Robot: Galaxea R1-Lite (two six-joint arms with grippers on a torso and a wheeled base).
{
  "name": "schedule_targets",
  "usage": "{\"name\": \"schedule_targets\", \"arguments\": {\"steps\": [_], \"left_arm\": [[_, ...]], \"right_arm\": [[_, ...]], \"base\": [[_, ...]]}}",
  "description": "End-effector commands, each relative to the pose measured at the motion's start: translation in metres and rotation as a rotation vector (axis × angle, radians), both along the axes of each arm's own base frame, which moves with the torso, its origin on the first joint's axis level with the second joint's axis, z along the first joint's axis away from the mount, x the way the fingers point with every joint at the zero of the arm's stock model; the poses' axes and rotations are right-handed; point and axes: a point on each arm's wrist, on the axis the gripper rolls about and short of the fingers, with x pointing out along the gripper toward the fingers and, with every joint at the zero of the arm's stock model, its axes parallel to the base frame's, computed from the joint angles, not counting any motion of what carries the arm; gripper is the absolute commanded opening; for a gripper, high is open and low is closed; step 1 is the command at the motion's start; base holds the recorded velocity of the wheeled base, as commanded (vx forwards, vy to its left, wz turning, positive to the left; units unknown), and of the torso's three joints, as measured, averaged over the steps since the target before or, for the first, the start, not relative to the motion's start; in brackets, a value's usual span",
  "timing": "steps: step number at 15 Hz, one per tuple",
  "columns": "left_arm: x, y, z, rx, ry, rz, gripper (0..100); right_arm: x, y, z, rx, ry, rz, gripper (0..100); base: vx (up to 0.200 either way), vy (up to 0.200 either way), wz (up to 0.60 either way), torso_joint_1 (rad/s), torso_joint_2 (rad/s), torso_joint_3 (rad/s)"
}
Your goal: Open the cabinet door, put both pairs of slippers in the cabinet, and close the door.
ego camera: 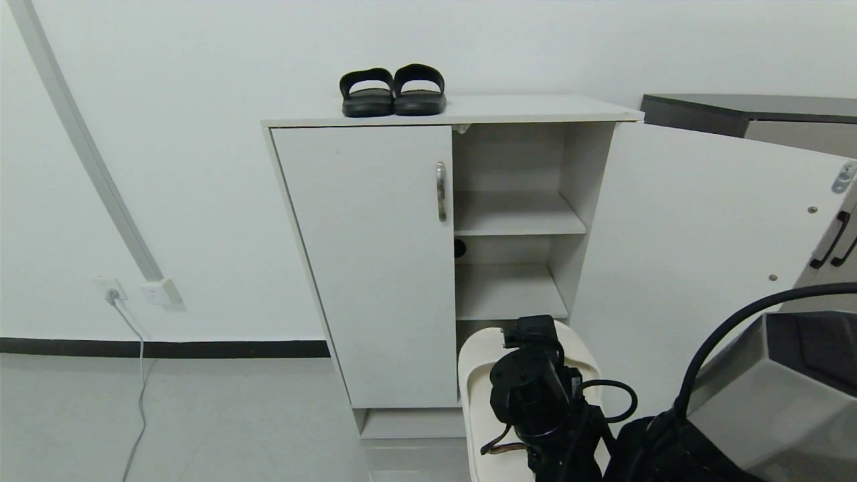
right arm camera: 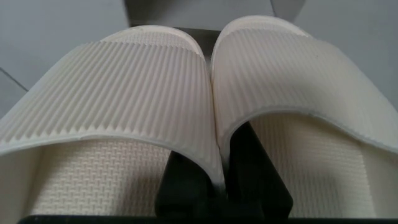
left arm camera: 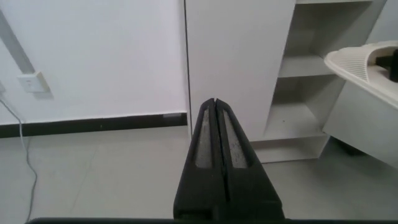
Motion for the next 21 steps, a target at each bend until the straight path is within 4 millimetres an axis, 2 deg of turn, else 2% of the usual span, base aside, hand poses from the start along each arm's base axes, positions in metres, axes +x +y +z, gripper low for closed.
{"name": "schedule_targets", "arguments": {"steps": [1, 8, 9, 11, 21], "left_arm": [[0.000, 0.000, 0.000, 0.000, 0.004, -0.001, 0], [0.000, 0.000, 0.000, 0.000, 0.004, -0.001, 0], [0.000, 0.000, 0.000, 0.000, 0.002, -0.001, 0], [0.000, 0.000, 0.000, 0.000, 0.002, -0.001, 0], [0.000, 0.000, 0.000, 0.001, 0.004, -0.001, 0]], "right_arm": [[0.004, 0.000, -0.007, -0.013, 0.010, -0.010, 0], [0.016, -0.003, -0.014, 0.007, 0.036, 0.015, 0], [0.025, 0.004, -0.024, 0.026, 0.058, 0.065, 0], [0.039, 0.011, -0.033, 0.044, 0.045, 0.053, 0], [0.039, 0.012, -0.035, 0.053, 0.038, 0.053, 0]], "base": [[0.000, -0.200, 0.00, 0.002, 0.00, 0.007], [0.000, 0.000, 0.00, 0.000, 0.00, 0.000], [0.000, 0.000, 0.00, 0.000, 0.00, 0.000], [0.000, 0.000, 0.00, 0.000, 0.00, 0.000], [0.000, 0.000, 0.00, 0.000, 0.00, 0.000]]}}
